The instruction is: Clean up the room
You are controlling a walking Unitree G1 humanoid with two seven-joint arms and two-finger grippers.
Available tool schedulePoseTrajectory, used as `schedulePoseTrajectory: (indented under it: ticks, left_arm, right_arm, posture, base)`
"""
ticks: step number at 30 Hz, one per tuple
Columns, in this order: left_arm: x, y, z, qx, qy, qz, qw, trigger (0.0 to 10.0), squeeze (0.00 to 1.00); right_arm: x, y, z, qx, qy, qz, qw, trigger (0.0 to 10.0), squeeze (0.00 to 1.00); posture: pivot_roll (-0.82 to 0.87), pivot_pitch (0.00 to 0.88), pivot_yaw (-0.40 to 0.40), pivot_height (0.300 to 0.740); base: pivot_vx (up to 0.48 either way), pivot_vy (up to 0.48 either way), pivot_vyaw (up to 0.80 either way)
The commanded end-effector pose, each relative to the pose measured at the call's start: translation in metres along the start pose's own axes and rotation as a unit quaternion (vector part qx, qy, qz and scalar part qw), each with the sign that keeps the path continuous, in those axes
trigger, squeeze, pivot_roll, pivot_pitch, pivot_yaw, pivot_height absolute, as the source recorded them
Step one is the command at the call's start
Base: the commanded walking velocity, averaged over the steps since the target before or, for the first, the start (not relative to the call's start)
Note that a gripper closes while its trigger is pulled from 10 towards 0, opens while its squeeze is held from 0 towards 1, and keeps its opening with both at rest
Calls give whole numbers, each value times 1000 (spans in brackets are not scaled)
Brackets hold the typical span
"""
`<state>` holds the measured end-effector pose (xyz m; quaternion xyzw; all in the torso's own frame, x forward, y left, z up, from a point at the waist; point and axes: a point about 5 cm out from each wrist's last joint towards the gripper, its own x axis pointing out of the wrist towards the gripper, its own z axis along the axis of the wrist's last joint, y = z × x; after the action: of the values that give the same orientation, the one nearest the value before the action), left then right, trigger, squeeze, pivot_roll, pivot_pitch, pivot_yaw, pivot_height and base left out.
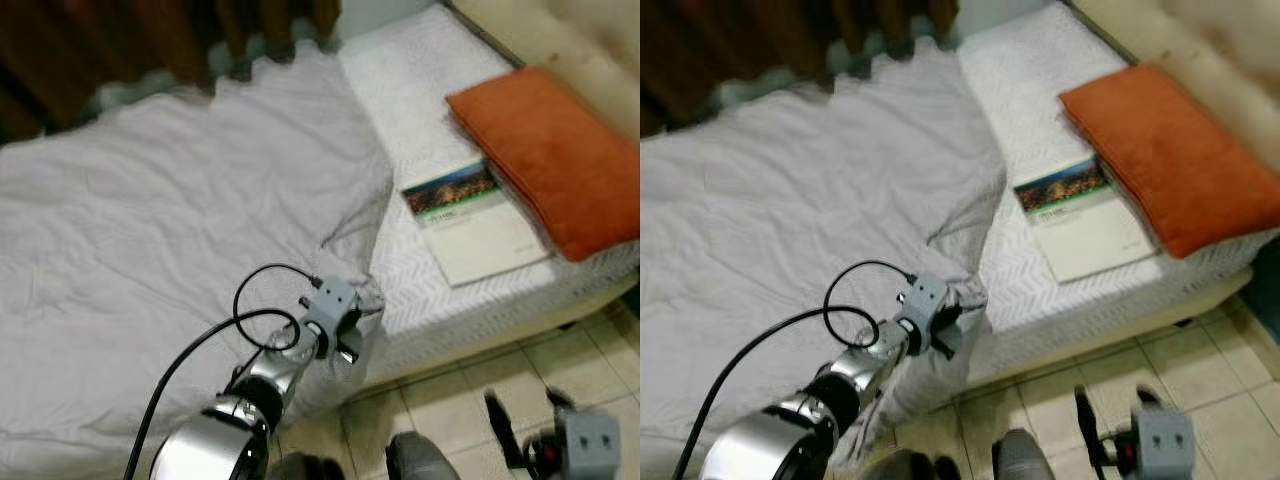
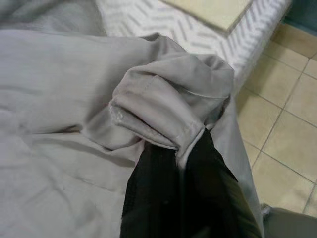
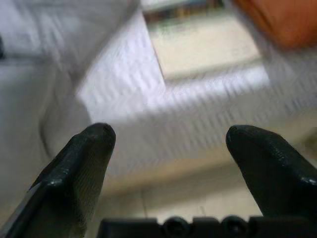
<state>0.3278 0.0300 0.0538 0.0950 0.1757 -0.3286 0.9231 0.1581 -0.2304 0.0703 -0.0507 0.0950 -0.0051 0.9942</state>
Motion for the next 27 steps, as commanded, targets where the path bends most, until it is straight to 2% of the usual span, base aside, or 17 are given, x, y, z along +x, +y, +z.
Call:
schedulePoseTrajectory:
  ticks: [1, 3, 6, 8, 10, 13, 15, 16, 18, 20, 21, 22, 23, 24, 25, 27]
  left_arm:
    - [9, -29, 7, -11, -6, -30, 999, 10000, 0]
    - [11, -34, 11, -7, -15, -30, 999, 10000, 0]
    - [12, -40, 12, -7, -17, -30, 999, 10000, 0]
    - [14, -50, 11, 1, -13, -34, 999, 10000, 0]
    - [15, -60, 7, 12, -2, -46, 999, 10000, 0]
    - [14, -67, 2, 19, 9, -55, 998, 10000, 0]
    - [13, -78, -9, 31, 31, -75, 996, 10000, 0]
    - [13, -78, -9, 31, 31, -75, 996, 10000, 0]
    - [9, -89, -23, 37, 59, -104, 992, 10000, 0]
    - [1, -105, -44, 54, 96, -157, 981, 10000, 0]
    - [-4, -111, -55, 57, 113, -182, 975, 10000, 459]
    - [-8, -115, -64, 54, 127, -200, 970, 10000, 769]
    - [-8, -115, -64, 54, 127, -200, 970, 10000, 769]
    - [-12, -120, -71, 38, 134, -219, 966, 10000, 1000]
    - [-12, -120, -71, 38, 134, -219, 966, 10000, 1000]
    - [-15, -129, -76, 12, 135, -245, 960, 10000, 1000]
  right_arm:
    - [3, 3, -2, 9, 2, 13, 1000, 10000, 0]
    - [18, 0, 7, 0, -10, 33, 999, 10000, 0]
    - [25, -2, 12, -10, -11, 56, 998, 10000, 0]
    - [29, -5, 14, -28, -7, 91, 995, 10000, 0]
    - [31, -7, 14, -36, -1, 103, 994, 10000, 0]
    - [31, -7, 13, -39, 5, 109, 993, 10000, 0]
    - [30, -4, 10, -39, 13, 119, 992, 10000, 0]
    - [30, -4, 10, -39, 13, 119, 992, 10000, 0]
    - [29, 0, 6, -37, 20, 126, 991, 10000, 0]
    - [27, 3, 3, -34, 24, 130, 991, 10000, 0]
    - [26, 4, 2, -33, 26, 131, 991, 10000, 0]
    - [26, 4, 1, -29, 28, 129, 991, 10000, 0]
    - [26, 4, 1, -29, 28, 129, 991, 10000, 0]
    - [25, 4, -1, -26, 31, 127, 991, 10000, 0]
    - [25, 4, -1, -26, 31, 127, 991, 10000, 0]
    - [24, 5, -4, -20, 37, 124, 991, 10000, 0]
  posture:
    - [-437, 54, 184, 732]
    - [-409, 33, 105, 732]
    - [-389, 31, 58, 732]
    - [-368, 41, 7, 732]
    - [-365, 52, -3, 732]
    - [-365, 66, -3, 732]
    - [-365, 77, 5, 732]
    - [-365, 77, 5, 732]
    - [-361, 93, 16, 732]
    - [-355, 103, 35, 732]
    - [-355, 103, 35, 732]
    - [-355, 103, 35, 732]
    - [-355, 103, 35, 732]
    - [-339, 106, 43, 732]
    - [-339, 106, 43, 732]
    - [-328, 108, 39, 732]
  base:
    - [0, -469, 0]
    - [0, -469, 0]
    - [0, -469, 0]
    - [0, -469, 0]
    - [0, -469, 0]
    - [0, -469, 0]
    - [0, -469, 0]
    - [0, -469, 0]
    - [0, -234, 0]
    - [0, 0, 0]
    - [0, 0, 0]
    - [0, 0, 0]
    - [0, 0, 0]
    - [0, 0, 0]
    - [0, 0, 0]
    - [0, 0, 0]
